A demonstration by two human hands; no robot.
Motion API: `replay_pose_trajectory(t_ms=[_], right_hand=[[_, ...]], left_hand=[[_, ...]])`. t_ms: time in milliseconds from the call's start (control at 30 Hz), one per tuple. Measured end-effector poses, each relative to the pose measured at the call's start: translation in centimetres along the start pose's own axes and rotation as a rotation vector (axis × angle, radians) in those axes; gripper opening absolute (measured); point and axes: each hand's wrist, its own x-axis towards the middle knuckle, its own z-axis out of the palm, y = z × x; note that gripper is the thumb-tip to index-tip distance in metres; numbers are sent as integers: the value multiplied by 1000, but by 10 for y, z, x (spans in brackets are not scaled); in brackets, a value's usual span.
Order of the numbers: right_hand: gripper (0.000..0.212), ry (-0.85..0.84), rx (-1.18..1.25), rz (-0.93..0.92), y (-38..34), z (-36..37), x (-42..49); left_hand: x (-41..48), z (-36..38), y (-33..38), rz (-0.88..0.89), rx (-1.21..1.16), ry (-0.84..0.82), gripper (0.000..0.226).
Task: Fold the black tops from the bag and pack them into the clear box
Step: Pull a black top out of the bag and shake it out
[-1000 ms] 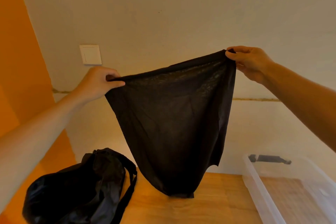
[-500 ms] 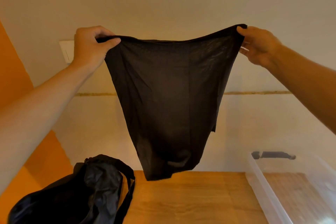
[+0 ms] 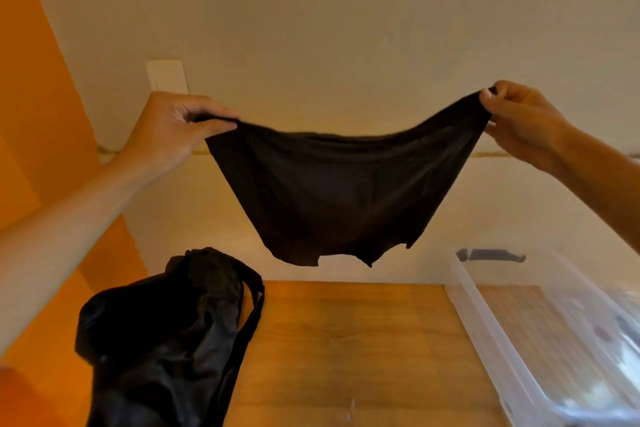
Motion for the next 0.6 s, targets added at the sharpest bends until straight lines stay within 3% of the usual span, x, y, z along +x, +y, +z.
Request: replay_pose_trajectory(t_ms=[100,233,400,467,600], right_hand=[[37,-131,-173,64,15,-2,-60],[78,-169,-362,113,51,-10,-127],[84,-262,-429,241,102,-22,-195],[76,-298,-477,262,114,-21,-219],[27,-362,-544,266,129,-12,-257]], left_hand=[[-62,6,1,-62,-26,-127,25],[-145,17,-6,-246,-116,-285,27],[-223,25,-16,-339,-88,-408,16],[-245,31,-17,-325,-64,-444,16],[-281,41,-18,-316,-26,-510,15]])
